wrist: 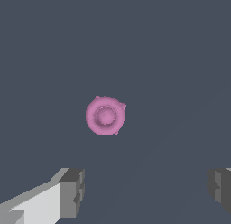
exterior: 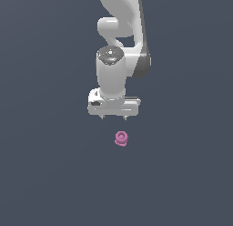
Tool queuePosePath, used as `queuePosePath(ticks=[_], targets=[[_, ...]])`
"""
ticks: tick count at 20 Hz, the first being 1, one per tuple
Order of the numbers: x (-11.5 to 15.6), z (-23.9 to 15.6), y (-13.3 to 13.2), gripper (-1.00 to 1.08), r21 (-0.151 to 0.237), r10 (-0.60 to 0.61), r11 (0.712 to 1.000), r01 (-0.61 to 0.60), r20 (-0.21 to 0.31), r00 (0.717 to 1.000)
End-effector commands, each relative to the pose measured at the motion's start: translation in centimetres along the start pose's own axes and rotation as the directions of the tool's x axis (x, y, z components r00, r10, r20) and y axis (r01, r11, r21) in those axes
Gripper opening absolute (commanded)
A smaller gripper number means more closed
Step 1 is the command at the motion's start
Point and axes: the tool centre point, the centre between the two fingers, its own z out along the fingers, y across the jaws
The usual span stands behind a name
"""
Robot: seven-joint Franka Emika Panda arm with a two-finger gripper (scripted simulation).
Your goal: Pick up the object and move it to a goal position.
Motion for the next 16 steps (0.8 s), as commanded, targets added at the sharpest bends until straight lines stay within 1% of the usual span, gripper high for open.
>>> queuePosePath(ticks=[1, 9, 16], targets=[[0.00, 0.00, 0.00, 1.00, 0.000, 0.000, 1.000, 0.000, 0.000, 1.000], [0.15, -0.04, 0.87, 1.00, -0.022, -0.039, 0.999, 0.039, -0.008, 0.999], [0.19, 0.03, 0.86, 1.00, -0.023, -0.037, 0.999, 0.037, -0.008, 0.999]])
